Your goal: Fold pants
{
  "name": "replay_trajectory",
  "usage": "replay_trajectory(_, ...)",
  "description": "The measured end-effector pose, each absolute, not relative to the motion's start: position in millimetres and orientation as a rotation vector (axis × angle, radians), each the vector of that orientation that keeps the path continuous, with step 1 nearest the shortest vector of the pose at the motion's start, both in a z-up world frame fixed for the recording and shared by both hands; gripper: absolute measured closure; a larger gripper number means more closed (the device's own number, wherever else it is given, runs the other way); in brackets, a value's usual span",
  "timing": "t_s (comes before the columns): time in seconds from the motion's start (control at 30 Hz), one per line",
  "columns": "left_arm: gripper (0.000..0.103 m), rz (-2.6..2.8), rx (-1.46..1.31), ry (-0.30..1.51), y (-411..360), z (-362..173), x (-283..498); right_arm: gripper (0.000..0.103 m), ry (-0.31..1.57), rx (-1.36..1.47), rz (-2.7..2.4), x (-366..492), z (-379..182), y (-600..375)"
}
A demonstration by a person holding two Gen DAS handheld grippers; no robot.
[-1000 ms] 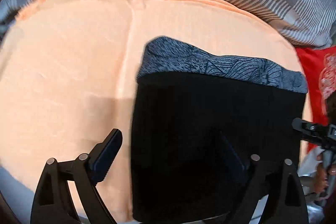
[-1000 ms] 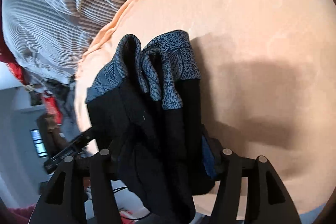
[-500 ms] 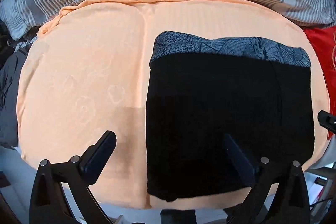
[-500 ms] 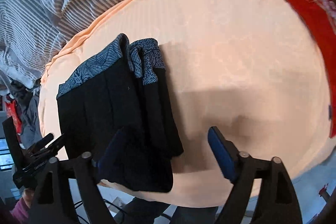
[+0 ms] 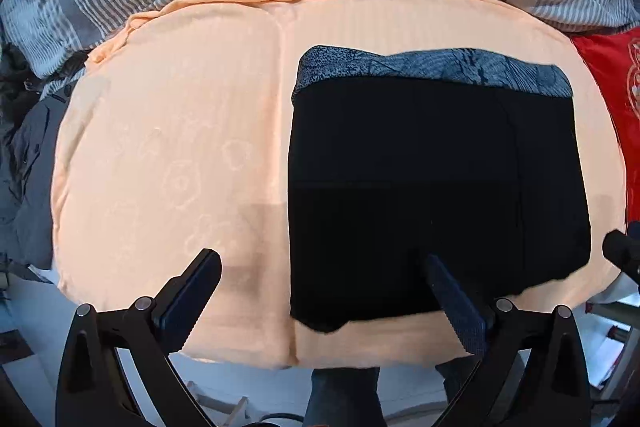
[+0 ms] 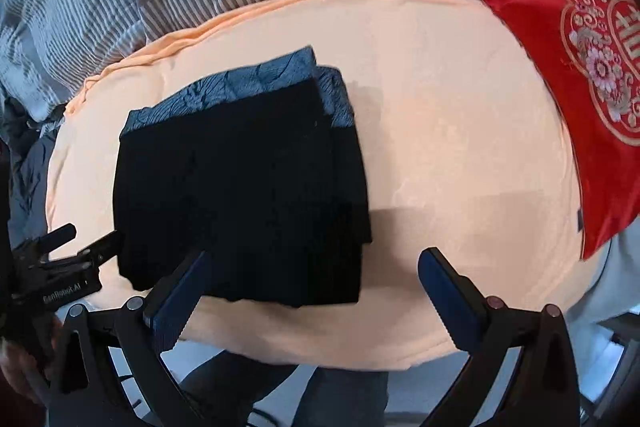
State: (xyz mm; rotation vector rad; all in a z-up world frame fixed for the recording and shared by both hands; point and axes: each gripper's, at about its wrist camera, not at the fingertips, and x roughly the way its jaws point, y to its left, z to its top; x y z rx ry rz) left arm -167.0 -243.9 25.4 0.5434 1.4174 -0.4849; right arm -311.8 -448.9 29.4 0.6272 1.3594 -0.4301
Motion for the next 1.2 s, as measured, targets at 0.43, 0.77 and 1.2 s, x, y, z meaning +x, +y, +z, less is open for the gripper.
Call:
replay_trajectory(0.43, 0.0, -0.473, 0.617, 1.421, -231.5, 54.4, -193.4, 0.0, 1.453, 0.564, -0.433, -312.0, 54.4, -416.7)
replay_trajectory(0.77, 0.0, -0.485, 0.613, 1.428, -228.9, 74.6, -196.2, 0.0, 1.471, 0.529, -0.386, -302.4, 72.5, -400.0)
replay_trajectory(1.2, 0.0, -0.494, 0.604, 1.406, -235.2, 89.6, -199.4, 0.0, 1.465, 0.516, -0.386, -296.2, 87.7, -404.8)
